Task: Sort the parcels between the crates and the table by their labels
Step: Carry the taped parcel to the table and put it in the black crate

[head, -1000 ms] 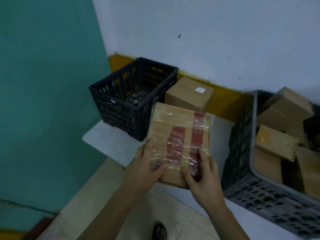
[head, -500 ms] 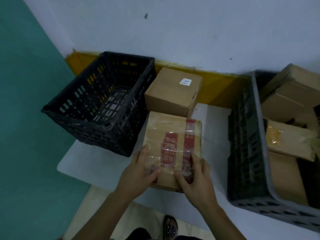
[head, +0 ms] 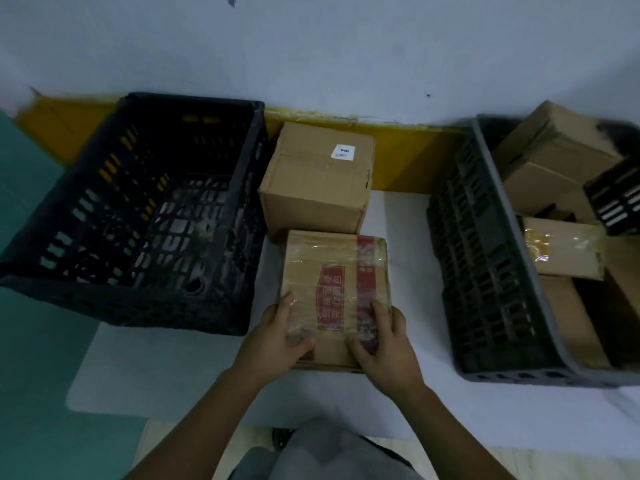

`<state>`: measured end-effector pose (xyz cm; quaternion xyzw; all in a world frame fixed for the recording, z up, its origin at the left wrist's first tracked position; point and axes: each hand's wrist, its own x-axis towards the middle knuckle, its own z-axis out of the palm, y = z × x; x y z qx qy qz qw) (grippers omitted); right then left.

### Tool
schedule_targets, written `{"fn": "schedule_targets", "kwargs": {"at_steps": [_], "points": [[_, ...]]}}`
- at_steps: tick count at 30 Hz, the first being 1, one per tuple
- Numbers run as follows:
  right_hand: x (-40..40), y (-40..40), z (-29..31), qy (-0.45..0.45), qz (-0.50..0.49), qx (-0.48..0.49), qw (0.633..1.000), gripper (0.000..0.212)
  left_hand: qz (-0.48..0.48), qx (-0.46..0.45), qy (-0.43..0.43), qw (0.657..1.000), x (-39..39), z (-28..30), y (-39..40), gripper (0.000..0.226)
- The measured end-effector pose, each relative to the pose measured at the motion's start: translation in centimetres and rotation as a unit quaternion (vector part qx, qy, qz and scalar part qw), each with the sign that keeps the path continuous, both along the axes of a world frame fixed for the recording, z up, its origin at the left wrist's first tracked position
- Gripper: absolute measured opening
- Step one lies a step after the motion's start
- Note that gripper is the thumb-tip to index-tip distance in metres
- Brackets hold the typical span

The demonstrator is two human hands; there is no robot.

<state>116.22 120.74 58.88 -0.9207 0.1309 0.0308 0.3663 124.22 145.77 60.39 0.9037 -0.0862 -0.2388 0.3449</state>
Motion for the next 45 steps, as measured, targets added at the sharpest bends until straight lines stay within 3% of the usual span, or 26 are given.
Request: {"fn": "schedule_targets", "kwargs": {"at_steps": [8, 13, 20, 24, 26, 28, 30, 32, 35, 38, 42, 45], "points": [[-0.2, -0.1, -0.4, 0.054, -0.018, 0.001, 0.998, 0.096, -0.044, 0.014, -0.012, 0.999, 0.6, -0.8, 0.9, 0.102], [-0.7, 0.2, 1.0, 0.071, -0.029, -0.001, 0.997, 0.096, -0.035, -0.042, 0.026, 0.998, 0.9, -0.7, 0.4, 0.106], [-2.9, 1.8, 4.5, -0.044, -0.086, -0.102, 0.99, 0.097, -0.065, -0.108, 0.13, 0.984, 0.7, -0.1, 0.2, 0.107], [-3.3, 3.3, 6.8, -0.095, -0.078, -0.182, 0.976, 0.071, -0.075, -0.002, 0.037, 0.996, 0.5, 0.4, -0.1, 0.083], [-3.1, 4.0, 7.3, -0.134, -0.059, -0.156, 0.977, 0.058, -0.056, -0.022, 0.0, 0.998, 0.1, 2.0, -1.1, 0.065], [-3.0, 4.2, 7.6, -0.183, -0.021, -0.096, 0.978, 0.047, -0.013, -0.063, 0.017, 0.998, -0.6, 4.6, -2.3, 0.053], [-2.8, 3.9, 7.4, -0.22, 0.012, -0.057, 0.974, 0.036, 0.028, -0.116, 0.06, 0.991, -1.0, 6.4, -3.0, 0.052], [-2.6, 3.8, 7.0, -0.245, 0.04, -0.076, 0.966, 0.03, 0.035, -0.163, 0.072, 0.983, -1.3, 7.4, -3.3, 0.063], [-2.4, 4.1, 6.3, -0.175, 0.006, -0.083, 0.981, 0.059, 0.029, -0.177, 0.072, 0.981, -1.8, 7.9, -2.9, 0.084], [-2.3, 4.3, 6.4, -0.043, -0.044, -0.024, 0.998, 0.084, 0.043, -0.191, 0.07, 0.978, -1.8, 7.9, -2.5, 0.074], [-2.6, 4.2, 6.8, -0.106, -0.023, 0.012, 0.994, 0.064, 0.059, -0.211, 0.078, 0.973, -1.9, 7.6, -2.1, 0.06], [-2.8, 3.5, 6.4, -0.113, -0.033, -0.001, 0.993, 0.058, 0.051, -0.209, 0.055, 0.975, -2.0, 7.5, -2.0, 0.069]]}}
